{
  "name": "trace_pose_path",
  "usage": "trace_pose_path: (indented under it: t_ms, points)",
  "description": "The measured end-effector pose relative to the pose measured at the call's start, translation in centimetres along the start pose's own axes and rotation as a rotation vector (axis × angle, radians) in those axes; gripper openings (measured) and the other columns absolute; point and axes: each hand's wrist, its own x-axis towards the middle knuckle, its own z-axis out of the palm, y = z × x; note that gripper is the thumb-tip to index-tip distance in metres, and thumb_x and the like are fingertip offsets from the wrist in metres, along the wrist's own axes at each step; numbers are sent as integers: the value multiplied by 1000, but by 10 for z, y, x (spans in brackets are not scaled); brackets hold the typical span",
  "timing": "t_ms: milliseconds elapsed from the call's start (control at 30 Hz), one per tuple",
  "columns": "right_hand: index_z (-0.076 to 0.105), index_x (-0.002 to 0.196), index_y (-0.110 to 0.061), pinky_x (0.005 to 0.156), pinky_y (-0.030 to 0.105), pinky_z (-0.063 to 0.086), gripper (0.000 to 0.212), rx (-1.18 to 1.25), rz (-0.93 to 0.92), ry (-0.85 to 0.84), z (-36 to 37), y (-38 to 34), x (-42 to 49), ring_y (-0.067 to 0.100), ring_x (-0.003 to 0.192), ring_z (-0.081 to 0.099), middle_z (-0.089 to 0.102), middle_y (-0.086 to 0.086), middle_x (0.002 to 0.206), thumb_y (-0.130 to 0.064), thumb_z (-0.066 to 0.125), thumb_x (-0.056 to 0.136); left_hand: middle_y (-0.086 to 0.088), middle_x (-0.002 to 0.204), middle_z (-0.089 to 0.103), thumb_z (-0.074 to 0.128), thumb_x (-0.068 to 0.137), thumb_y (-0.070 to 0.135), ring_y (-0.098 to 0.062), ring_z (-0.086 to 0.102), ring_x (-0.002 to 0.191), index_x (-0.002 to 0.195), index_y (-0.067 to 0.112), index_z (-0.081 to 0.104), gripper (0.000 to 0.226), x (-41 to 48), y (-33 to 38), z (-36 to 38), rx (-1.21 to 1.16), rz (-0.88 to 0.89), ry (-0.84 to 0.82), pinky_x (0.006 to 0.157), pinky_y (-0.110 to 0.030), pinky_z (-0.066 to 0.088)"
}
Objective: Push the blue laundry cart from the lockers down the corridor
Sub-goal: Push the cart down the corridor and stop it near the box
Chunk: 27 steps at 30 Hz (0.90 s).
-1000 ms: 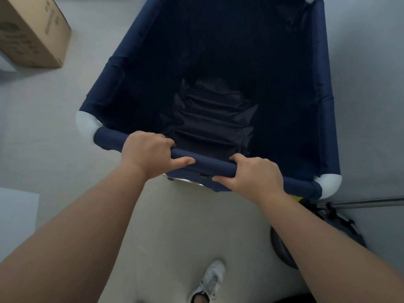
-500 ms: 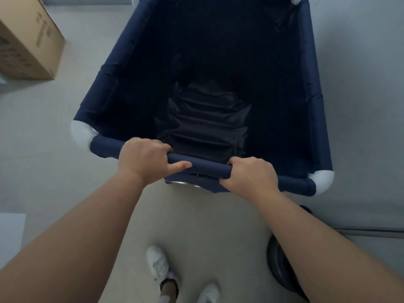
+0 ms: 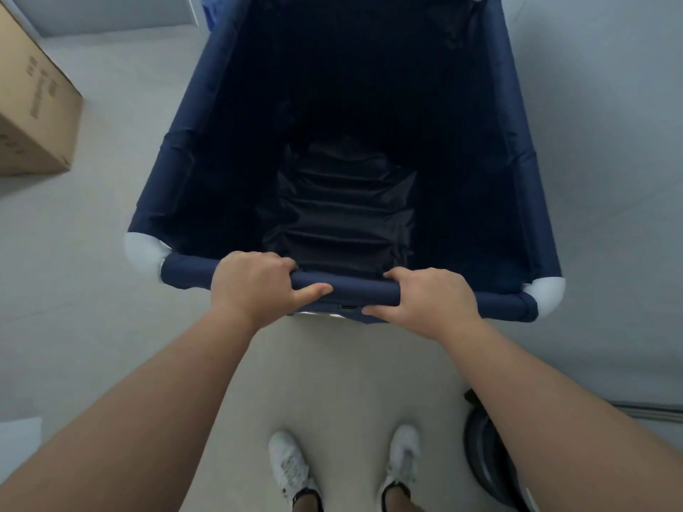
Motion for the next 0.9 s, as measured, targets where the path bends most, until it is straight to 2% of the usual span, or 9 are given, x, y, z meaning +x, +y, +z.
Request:
trace_pose_path:
  t_ms: [167,267,333,500,700,800,900]
  points:
    - [62,112,-38,67,37,54,78,-10,-15,-41,-6,15,24,18,74,63,67,-10,81,-91,30,65,10,60,60,6,75,92,-13,55,53,71,29,68,88,24,0,2,15,-12,-23,49,-30,38]
    - [61,116,-36,62,34,50,60,-61,-66,-61,-8,25,38,18,71,61,66,-9,80,-78,39,79,9,67,65,1,72,93,-14,60,61,79,30,71,94,34,0,5,24,-30,-33,56,-32,45]
    - [61,119,-36,60,33,46,55,-73,-88,-79,-10,30,47,19,70,60,67,-8,81,-72,41,83,9,71,67,0,70,93,-15,62,64,82,30,72,97,41,1,7,17,-42,-37,59,-34,48]
    - [65,112,-38,59,33,44,44,-58,-117,-127,-18,46,69,17,72,62,66,-10,80,-68,47,85,10,72,68,6,72,93,-15,63,65,85,32,73,92,61,7,9,20,-61,-18,58,-33,47]
    - [66,109,-38,61,33,48,38,-63,-117,-185,-29,57,95,17,73,61,66,-10,82,-63,51,86,9,69,67,1,72,93,-16,62,63,81,29,73,97,82,9,14,19,-80,2,57,-34,48]
    - [65,106,-32,61,33,48,29,-94,-123,-233,-37,60,109,18,74,60,63,-8,81,-52,55,87,8,64,64,1,73,93,-16,59,58,76,28,71,96,92,9,15,21,-86,-1,55,-35,47]
    - [67,101,-30,58,32,43,18,-91,-131,-279,-44,62,120,18,69,56,56,-8,73,-32,57,85,8,59,61,2,74,92,-16,56,54,70,27,68,93,100,9,14,20,-97,10,52,-33,44]
